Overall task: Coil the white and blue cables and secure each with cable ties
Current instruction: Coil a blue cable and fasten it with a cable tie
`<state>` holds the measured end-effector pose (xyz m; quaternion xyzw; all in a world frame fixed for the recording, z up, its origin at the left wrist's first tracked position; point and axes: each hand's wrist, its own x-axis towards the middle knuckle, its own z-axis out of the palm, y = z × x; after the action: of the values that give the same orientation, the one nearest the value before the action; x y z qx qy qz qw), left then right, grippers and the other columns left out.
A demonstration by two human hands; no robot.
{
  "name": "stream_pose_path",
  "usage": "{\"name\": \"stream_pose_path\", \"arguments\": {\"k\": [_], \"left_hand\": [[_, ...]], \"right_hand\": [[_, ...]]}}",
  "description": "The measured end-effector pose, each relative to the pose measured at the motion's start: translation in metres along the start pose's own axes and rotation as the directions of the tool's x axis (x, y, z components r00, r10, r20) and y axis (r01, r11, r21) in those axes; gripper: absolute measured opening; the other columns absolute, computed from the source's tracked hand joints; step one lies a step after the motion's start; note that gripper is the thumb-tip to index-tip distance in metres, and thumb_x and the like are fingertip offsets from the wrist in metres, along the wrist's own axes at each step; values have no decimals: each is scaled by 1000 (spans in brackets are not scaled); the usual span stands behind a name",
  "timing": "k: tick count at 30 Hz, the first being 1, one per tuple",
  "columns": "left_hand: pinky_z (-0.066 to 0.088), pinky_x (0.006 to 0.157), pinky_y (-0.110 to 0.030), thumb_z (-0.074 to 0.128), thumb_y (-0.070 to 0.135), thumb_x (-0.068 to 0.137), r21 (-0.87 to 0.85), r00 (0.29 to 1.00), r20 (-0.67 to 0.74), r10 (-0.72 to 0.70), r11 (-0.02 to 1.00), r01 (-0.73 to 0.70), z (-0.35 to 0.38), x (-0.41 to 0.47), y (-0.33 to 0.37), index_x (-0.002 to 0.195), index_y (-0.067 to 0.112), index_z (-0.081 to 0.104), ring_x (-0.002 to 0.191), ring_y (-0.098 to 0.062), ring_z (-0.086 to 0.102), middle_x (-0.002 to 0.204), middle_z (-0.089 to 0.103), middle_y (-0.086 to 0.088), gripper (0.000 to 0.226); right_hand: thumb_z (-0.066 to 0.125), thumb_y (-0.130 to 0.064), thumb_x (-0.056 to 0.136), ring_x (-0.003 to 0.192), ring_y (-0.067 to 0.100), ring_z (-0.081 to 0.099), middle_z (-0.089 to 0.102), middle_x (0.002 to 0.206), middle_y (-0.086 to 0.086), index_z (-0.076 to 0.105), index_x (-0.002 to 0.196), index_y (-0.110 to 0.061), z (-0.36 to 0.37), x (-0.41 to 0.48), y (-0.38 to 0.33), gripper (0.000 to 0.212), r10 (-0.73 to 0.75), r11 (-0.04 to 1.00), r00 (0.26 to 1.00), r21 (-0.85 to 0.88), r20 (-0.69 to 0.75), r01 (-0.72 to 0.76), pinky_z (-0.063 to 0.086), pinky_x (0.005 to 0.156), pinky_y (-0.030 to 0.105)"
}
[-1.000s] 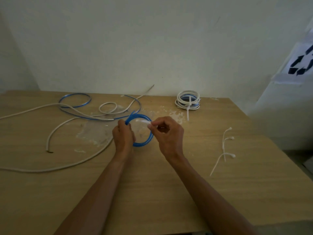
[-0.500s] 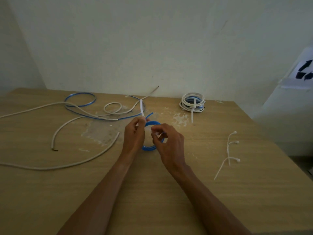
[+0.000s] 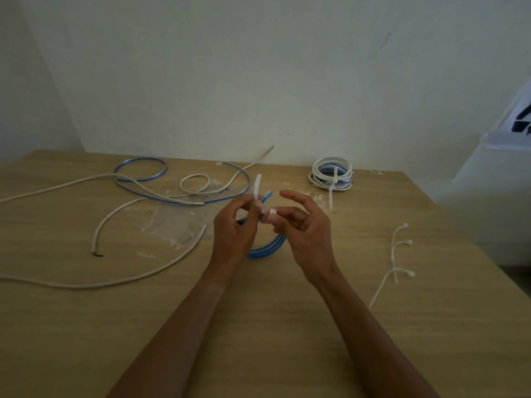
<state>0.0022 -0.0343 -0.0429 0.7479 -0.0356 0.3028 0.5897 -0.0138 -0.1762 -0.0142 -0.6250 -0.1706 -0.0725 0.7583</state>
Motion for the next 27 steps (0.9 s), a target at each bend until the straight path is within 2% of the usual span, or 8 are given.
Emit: {"name": "stream_pose_path", "arguments": {"k": [3, 5, 7, 10, 13, 18, 23, 27], "left_hand": [[58, 67, -35, 63, 34, 99, 30, 999, -23, 36, 999, -36, 2, -1, 1, 94, 15, 78, 81, -7, 71, 84, 75, 5, 25], [60, 72, -38, 64, 30, 98, 16, 1000, -11, 14, 1000, -14, 2, 0, -1, 108, 17, 78, 87, -7, 71, 91, 76, 4, 21], [61, 73, -36, 65, 26, 98, 27, 1000, -3, 11, 1000, -11, 3, 1, -1, 121, 19, 73, 90, -7, 71, 98, 75, 4, 26], [59, 70, -33, 68, 24, 96, 110, 991, -13, 137, 985, -135, 3, -1, 2, 115, 16, 75, 89, -6, 70, 99, 75, 5, 21], [55, 64, -36, 70, 31, 96, 225, 964, -7, 265, 940, -257, 1, -1, 0, 99, 14, 77, 78, -9, 68, 89, 71, 3, 20], [55, 64, -32, 66, 24, 99, 340, 928, 55, 369, 867, -365, 2, -3, -1, 121, 21, 72, 81, -13, 67, 97, 70, 2, 23], [56, 60, -40, 62, 26, 99, 359, 902, 79, 425, 832, -423, 1, -3, -3, 116, 20, 74, 77, -19, 69, 95, 69, -1, 22], [56, 57, -38, 59, 28, 100, 380, 880, 103, 464, 799, -466, 1, -5, -1, 118, 20, 73, 74, -17, 68, 94, 68, 0, 24]], "right_hand": [[78, -5, 83, 80, 25, 74, 77, 90, 15, 63, 116, -5, -5, 2, -1, 37, 31, 999, 999, 24, -43, -30, 56, 71, 29], [79, -3, 81, 76, 25, 73, 76, 83, 14, 69, 100, -4, -6, 3, 1, 21, 8, 1000, 998, 8, -57, -8, 56, 69, 28], [78, -1, 81, 75, 24, 71, 76, 81, 15, 73, 94, -1, -6, 2, 3, 13, -10, 1000, 998, 4, -66, 10, 56, 70, 27], [75, 2, 82, 77, 19, 73, 76, 83, 11, 73, 98, 6, -6, 2, 2, 16, 1, 999, 996, 50, -92, 4, 57, 73, 25], [75, -1, 84, 77, 18, 71, 75, 83, 14, 75, 97, -1, -9, 3, 1, 13, 60, 993, 990, 111, -128, -45, 56, 72, 24], [76, -10, 82, 76, 17, 68, 74, 81, 12, 76, 98, -5, -10, 5, 5, 16, 122, 983, 982, 152, -144, -100, 54, 72, 25], [77, -18, 75, 77, 17, 67, 73, 80, 10, 75, 100, -1, -11, 6, 4, 31, 162, 973, 974, 191, -156, -131, 54, 75, 28], [75, -10, 83, 75, 16, 66, 72, 78, 11, 76, 97, -4, -11, 6, 7, 15, 162, 975, 976, 174, -146, -136, 54, 73, 26]]}}
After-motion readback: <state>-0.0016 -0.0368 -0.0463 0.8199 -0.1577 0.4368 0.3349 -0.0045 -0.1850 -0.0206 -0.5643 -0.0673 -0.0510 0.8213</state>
